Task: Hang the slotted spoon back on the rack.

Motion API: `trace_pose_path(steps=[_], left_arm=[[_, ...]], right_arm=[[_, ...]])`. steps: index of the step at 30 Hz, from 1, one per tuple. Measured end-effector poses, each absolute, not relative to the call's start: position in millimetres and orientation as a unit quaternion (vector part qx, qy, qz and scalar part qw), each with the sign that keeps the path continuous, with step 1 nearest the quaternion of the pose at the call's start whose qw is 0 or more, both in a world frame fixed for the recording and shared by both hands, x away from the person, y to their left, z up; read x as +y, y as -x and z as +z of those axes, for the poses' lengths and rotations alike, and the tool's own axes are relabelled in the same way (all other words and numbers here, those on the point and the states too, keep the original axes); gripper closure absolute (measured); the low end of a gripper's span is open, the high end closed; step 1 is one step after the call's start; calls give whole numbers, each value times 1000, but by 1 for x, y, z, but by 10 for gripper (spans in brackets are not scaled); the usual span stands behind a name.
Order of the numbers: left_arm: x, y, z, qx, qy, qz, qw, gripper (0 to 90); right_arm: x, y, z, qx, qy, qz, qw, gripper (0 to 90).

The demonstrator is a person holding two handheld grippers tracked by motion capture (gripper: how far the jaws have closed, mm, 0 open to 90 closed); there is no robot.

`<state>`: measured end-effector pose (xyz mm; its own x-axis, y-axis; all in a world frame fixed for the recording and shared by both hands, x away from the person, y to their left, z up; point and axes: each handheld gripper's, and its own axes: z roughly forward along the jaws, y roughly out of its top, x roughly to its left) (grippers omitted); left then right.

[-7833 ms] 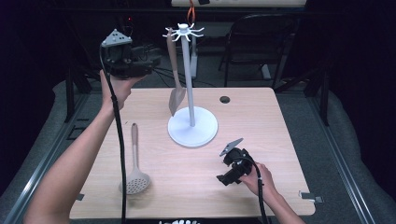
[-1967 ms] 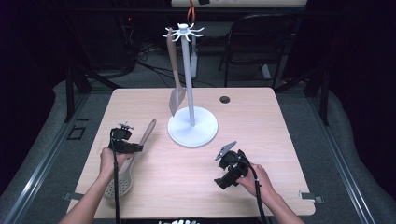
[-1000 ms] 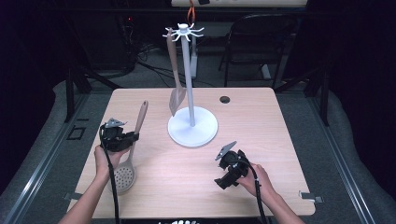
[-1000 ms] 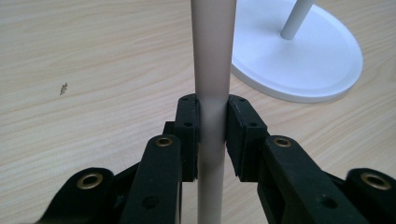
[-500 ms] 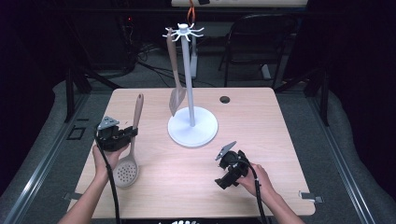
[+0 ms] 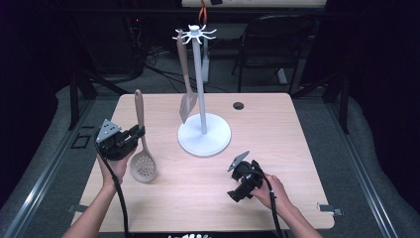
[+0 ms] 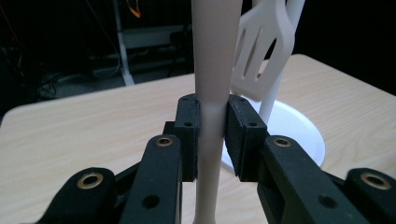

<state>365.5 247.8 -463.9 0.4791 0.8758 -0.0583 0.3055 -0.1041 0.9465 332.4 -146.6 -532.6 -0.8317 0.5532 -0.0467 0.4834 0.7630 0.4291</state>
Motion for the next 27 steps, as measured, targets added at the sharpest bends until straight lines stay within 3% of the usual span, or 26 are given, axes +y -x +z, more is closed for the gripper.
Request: trace_pose_path(steps=[10, 27], left_arm=[[237, -370, -445, 404, -675, 296, 542, 755], [209, -381, -413, 364, -700, 285, 544, 756]], right_arm=[[-147, -334, -534, 937, -276, 196, 82, 69], [-151, -332, -534, 934, -284, 201, 84, 69]])
